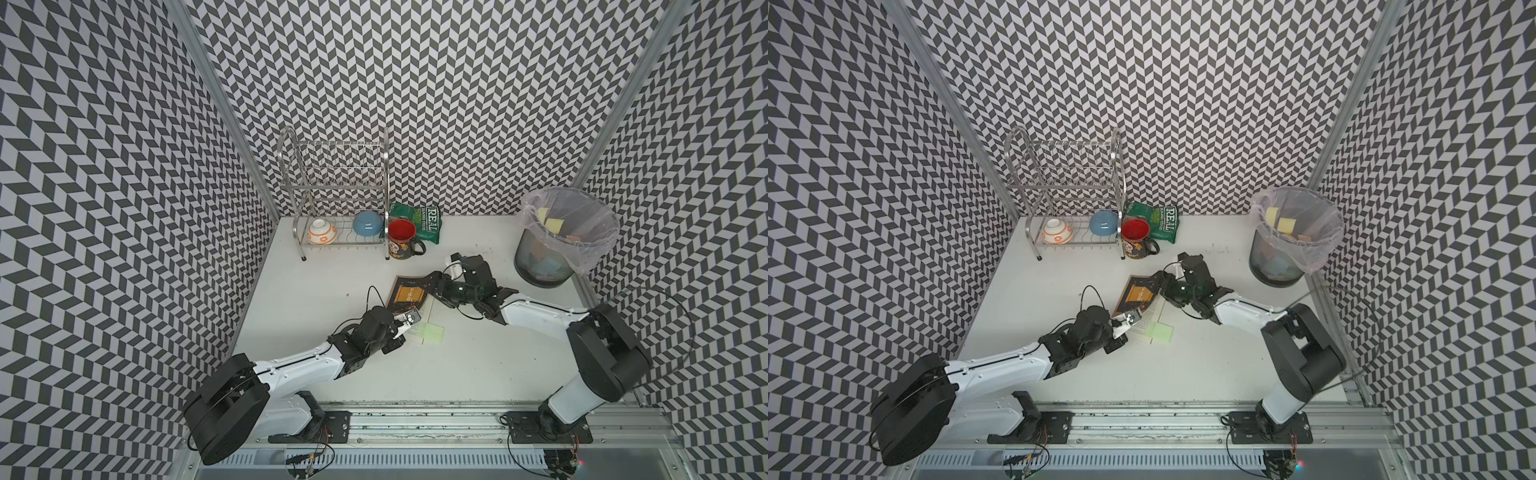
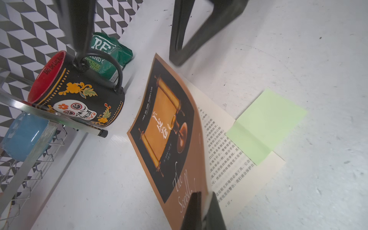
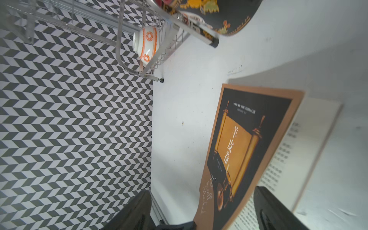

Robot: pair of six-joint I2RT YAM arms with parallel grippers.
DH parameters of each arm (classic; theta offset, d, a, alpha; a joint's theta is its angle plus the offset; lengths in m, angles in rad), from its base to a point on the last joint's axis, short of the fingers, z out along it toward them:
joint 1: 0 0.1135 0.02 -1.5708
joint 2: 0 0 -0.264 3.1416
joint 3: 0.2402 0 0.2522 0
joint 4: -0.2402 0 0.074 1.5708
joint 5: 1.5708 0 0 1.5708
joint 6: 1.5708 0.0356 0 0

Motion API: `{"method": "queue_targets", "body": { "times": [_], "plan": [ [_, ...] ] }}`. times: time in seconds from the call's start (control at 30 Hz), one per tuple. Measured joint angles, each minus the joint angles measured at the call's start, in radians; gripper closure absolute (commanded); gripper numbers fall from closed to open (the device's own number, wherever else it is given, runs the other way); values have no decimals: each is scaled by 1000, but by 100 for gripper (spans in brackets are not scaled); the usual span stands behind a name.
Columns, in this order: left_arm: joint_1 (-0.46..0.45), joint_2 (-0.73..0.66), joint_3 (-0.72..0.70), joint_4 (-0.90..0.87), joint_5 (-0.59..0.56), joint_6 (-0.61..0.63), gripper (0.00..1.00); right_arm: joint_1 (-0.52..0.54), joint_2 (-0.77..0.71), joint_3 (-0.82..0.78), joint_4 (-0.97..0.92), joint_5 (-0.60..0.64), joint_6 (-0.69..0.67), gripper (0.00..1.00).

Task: Peel off the used sticky note
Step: Open the book at the center of the board, then tear off the note from the book.

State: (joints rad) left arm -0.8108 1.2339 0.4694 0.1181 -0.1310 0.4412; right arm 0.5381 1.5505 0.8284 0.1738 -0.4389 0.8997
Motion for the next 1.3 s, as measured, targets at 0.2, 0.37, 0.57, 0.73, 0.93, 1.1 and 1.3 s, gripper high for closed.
{"method": "queue_targets", "body": {
  "times": [0.2, 0.37, 0.57, 0.73, 0.93, 1.1, 1.3],
  "plan": [
    [34, -14, 0, -13, 48, -24, 100, 3, -185, -216, -33, 22, -50, 18],
    [49, -32, 0, -18, 73, -34, 100, 43, -208, -365, -39, 36, -42, 18],
    [52, -32, 0, -23, 86, -35, 100, 111, -188, -405, 3, 56, -14, 20],
    [53, -32, 0, -23, 91, -38, 100, 179, -110, -385, 98, 61, 24, 24],
    [59, -32, 0, -24, 98, -39, 100, 201, -62, -397, 202, 58, 73, 40],
    [59, -32, 0, -24, 102, -39, 100, 202, -61, -406, 235, 68, 91, 60],
    [61, -32, 0, -25, 104, -39, 100, 203, -64, -406, 247, 99, 86, 92]
  ]
}}
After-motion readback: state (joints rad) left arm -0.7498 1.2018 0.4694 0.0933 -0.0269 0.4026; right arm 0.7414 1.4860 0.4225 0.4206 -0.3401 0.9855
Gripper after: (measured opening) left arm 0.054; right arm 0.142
